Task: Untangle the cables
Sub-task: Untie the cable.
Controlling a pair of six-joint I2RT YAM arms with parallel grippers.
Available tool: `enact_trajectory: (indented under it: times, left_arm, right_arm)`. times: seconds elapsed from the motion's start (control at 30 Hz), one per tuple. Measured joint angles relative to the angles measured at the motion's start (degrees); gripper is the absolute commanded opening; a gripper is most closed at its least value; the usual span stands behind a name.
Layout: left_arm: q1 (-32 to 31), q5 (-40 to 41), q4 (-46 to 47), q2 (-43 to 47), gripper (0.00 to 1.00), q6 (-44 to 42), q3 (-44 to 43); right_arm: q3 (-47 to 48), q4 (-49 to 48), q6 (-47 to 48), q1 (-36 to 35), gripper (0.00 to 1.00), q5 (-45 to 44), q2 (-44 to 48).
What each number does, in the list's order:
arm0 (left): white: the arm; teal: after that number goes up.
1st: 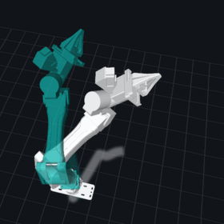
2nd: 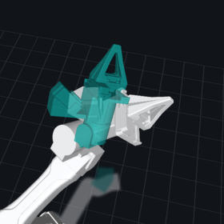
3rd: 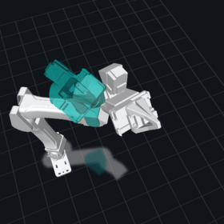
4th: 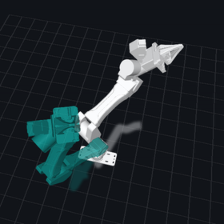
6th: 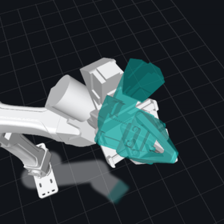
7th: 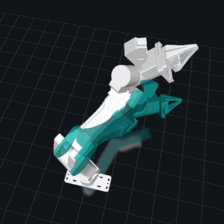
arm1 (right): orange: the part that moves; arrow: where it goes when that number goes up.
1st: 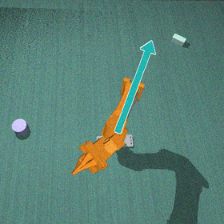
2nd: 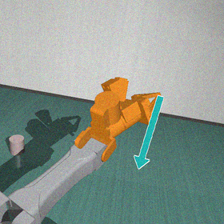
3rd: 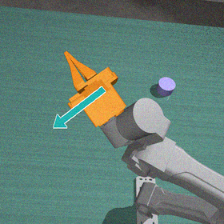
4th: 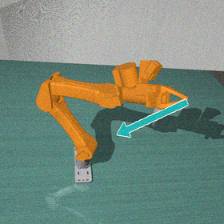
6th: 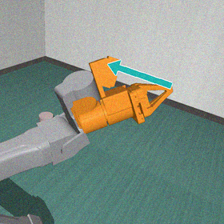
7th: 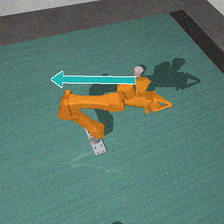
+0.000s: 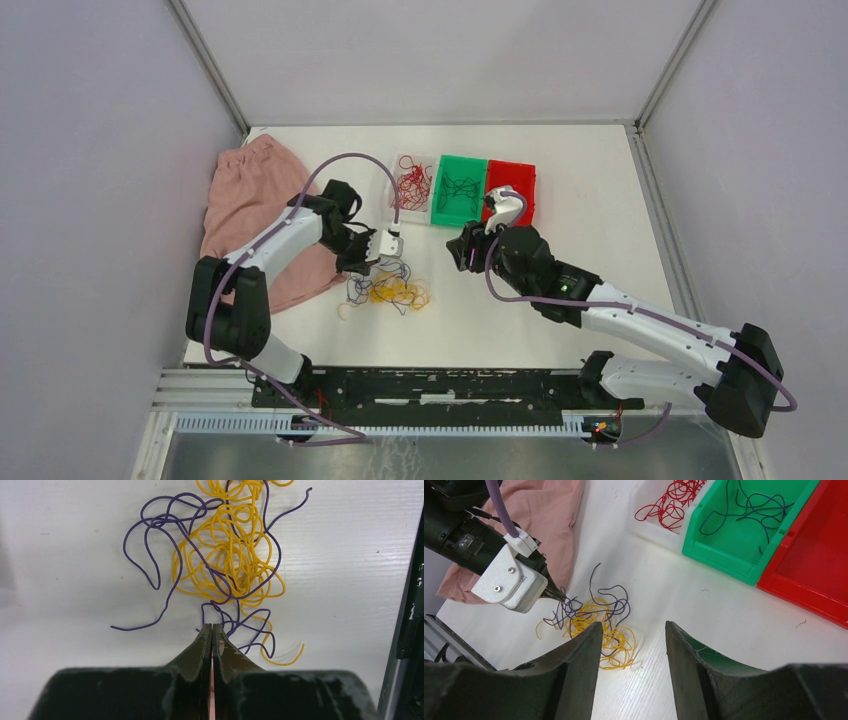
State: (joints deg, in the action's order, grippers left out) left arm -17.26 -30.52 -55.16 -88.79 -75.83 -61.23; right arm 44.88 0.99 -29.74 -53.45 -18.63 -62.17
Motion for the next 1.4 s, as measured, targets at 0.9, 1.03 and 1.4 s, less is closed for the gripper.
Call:
enact_trajectory:
  times: [0.9, 1.03, 1.4]
  left_arm:
    - [-0.1, 8.6, -2.0, -6.4, 0.44, -8.1, -4.7]
    - [-0.1, 9.0, -1.8, -8.3, 0.34, -8.1, -4.7]
    - [-0.1, 9.0, 0.8, -7.0, 0.09, -7.9, -3.0]
  right_arm:
    - [-0.3, 0.4, -1.1, 0.0, 0.53, 0.2, 1.8]
    - [-0.5, 0.9, -1.1, 0.0, 0.53, 0.2, 2.1]
    - [-0.7, 1.0, -1.1, 0.0, 0.53, 0.2, 2.4]
